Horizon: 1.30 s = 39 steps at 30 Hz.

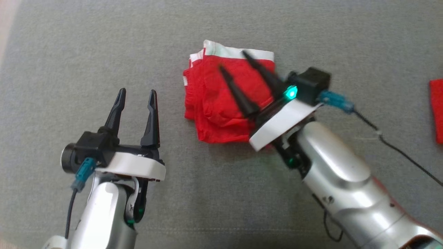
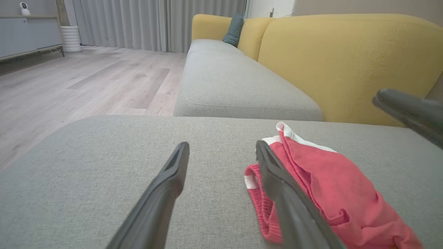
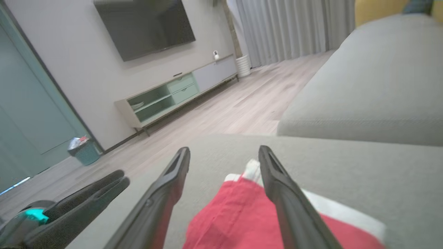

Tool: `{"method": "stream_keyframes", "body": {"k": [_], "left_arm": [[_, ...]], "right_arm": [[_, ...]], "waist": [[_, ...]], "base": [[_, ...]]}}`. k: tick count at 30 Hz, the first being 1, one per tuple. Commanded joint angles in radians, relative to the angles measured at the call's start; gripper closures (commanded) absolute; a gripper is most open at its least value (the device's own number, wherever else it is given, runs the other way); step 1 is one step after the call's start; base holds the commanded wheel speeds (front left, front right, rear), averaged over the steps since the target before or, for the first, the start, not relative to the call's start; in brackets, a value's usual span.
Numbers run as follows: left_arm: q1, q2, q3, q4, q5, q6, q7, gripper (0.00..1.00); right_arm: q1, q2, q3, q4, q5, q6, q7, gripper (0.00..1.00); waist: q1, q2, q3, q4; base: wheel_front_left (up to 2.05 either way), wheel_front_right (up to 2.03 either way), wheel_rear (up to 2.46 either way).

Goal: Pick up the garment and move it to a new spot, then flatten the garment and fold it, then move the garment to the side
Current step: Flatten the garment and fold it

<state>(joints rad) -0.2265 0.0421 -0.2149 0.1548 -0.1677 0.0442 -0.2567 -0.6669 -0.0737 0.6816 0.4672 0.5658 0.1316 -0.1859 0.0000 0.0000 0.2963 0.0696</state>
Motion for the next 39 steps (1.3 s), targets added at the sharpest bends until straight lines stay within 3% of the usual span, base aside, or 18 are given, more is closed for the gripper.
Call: {"method": "stream_keyframes", "body": {"k": [1, 13, 18, 27, 39], "left_arm": [[-0.015, 0.008, 0.034, -0.038, 0.009, 0.003, -0.005, 0.0], [0.013, 0.032, 0.07, -0.046, 0.019, 0.002, -0.005, 0.0], [0.031, 0.042, 0.079, -0.042, 0.016, 0.002, -0.005, 0.0], [0.096, 0.061, 0.089, -0.032, 0.012, 0.013, -0.004, 0.0], [0.18, 0.07, 0.094, -0.035, -0.001, 0.038, 0.004, 0.0]], "right_arm": [[-0.008, 0.023, -0.027, -0.029, -0.032, -0.001, -0.018, 0.0], [0.245, -0.07, -0.423, -0.197, -0.247, -0.001, 0.023, 0.0], [0.348, -0.068, -0.514, -0.287, -0.29, -0.001, 0.07, 0.0], [0.504, -0.038, -0.57, -0.432, -0.325, -0.001, 0.153, 0.0], [0.611, -0.02, -0.605, -0.514, -0.34, -0.001, 0.212, 0.0]], "waist": [[0.0, 0.0, -0.005, -0.01], [0.0, 0.0, -0.043, -0.077], [0.0, 0.0, -0.063, -0.091], [0.0, 0.0, -0.128, -0.106], [0.0, 0.0, -0.205, -0.098]], "base": [[0.0, 0.0, 0.0], [0.0, 0.0, 0.0], [0.0, 0.0, 0.0], [0.0, 0.0, 0.0], [0.0, 0.0, 0.0]]}}
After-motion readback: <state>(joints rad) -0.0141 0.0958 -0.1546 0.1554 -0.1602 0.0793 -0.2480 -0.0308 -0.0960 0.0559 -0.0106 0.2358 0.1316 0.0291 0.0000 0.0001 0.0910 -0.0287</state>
